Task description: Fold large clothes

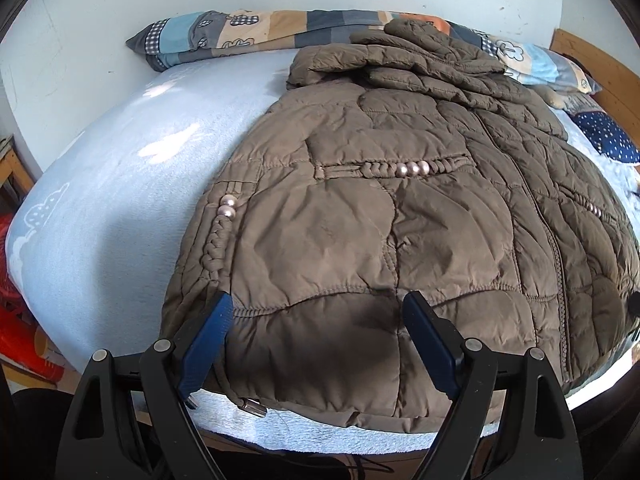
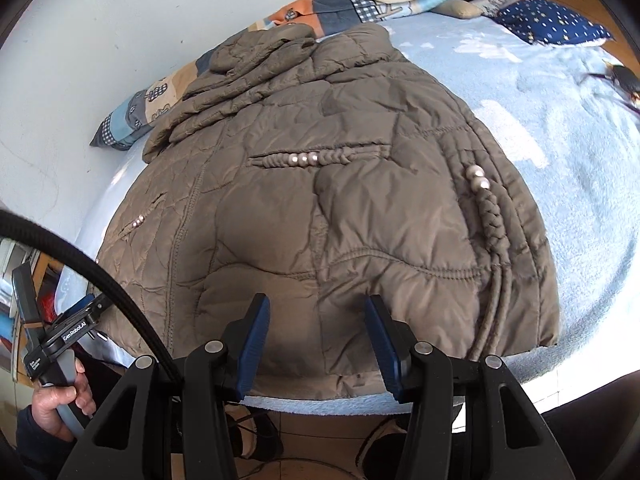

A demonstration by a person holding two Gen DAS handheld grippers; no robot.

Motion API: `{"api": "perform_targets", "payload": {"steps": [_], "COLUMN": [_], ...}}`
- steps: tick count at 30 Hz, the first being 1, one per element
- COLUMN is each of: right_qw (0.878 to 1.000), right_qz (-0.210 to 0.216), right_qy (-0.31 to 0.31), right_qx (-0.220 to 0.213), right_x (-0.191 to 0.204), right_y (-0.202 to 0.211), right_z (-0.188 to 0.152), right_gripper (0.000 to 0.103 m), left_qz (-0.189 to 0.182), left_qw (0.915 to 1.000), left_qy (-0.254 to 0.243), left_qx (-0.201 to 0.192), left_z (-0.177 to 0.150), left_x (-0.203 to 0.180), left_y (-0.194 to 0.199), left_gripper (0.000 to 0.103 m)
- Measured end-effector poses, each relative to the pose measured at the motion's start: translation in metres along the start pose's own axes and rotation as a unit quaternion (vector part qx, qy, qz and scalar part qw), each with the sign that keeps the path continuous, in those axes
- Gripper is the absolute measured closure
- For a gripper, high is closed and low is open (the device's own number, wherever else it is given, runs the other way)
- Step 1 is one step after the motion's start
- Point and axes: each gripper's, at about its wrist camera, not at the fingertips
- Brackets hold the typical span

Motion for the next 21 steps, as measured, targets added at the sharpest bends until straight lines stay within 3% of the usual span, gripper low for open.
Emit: {"api": "perform_targets", "payload": {"steps": [8,16,21], "right_qw": [0.999,0.997,0.996], "right_qz": [0.021,0.034,0.005], "right_qy": [-0.034,-0.066,-0.066], "right_qx": [-0.01,-0.024,-0.06], "right_x": [-0.018,-0.032,-0.048], "right_y": [0.007,0.017,0.039], "right_z": [0.0,0.004,0.015], "right_gripper": [0.048,0.048,0.048], "left_qz": [0.004,0.007,0.005], "left_qw": [0.9999,0.999,0.9984], "left_qy": [-0.007,0.032,0.052], "left_qx": [-0.015,-0.031,-0.019], "left_z": [0.002,0.011,0.028], "left_x": [-0.005,0.019,0.05], "left_y": [0.006,0.024,0.029], "left_gripper": [0.017,0.017,0.017]}}
Point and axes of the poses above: each gripper's, at about its wrist camera, not at the fingertips, and y roughly against the way its jaws point, x to its left, z to its top, and after that the axes turned 9 degrees about -z, right-handed
